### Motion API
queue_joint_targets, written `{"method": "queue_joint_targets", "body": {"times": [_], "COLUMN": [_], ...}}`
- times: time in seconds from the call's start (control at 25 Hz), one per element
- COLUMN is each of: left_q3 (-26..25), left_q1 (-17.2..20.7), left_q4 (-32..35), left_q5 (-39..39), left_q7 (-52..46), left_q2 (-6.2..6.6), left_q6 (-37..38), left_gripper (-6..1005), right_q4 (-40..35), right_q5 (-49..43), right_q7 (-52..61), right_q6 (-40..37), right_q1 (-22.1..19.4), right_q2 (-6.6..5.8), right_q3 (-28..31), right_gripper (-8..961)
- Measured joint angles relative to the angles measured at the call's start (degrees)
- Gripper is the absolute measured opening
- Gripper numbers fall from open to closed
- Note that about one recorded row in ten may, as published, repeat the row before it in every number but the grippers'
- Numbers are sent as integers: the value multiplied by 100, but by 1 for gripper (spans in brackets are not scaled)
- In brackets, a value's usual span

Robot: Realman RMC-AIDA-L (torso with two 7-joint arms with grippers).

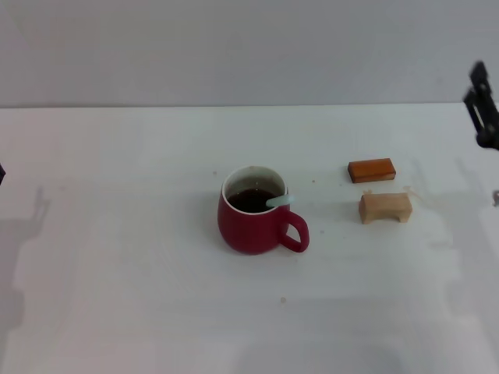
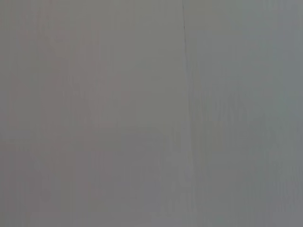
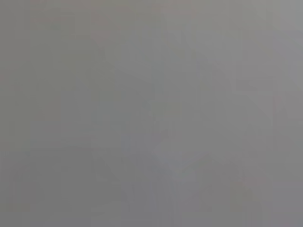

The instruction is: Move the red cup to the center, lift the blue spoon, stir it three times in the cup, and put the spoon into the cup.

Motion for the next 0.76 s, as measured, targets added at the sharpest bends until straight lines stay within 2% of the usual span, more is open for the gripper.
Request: {"method": "queue_joint_targets", "body": {"times": [0.08,0.32,0.44,0.48,0.52,0.64,0.76], "left_q3": [8,1,2,0,2,15,23], "left_q1": [1,3,2,3,3,2,2], "left_q4": [-2,3,15,22,29,35,43], "left_q5": [1,-1,1,0,1,0,1], "left_q7": [0,0,2,2,2,10,14], "left_q2": [0,9,9,9,9,9,9], "left_q6": [-1,-29,-19,-20,-23,-34,-39], "left_gripper": [840,840,840,840,840,840,840], "right_q4": [-168,-330,-619,-900,-900,-1194,-1339], "right_q5": [278,317,683,980,980,1388,1554], "right_q7": [20,366,570,593,593,591,792], "right_q6": [-172,-285,-962,-1780,-1780,-2545,-2671], "right_q1": [-138,-389,-531,-571,-571,-585,-586], "right_q2": [-16,-23,19,22,22,18,-33], "right_q3": [-109,-63,-117,-374,-374,-730,-880], "right_gripper": [686,686,686,686,686,686,686]}}
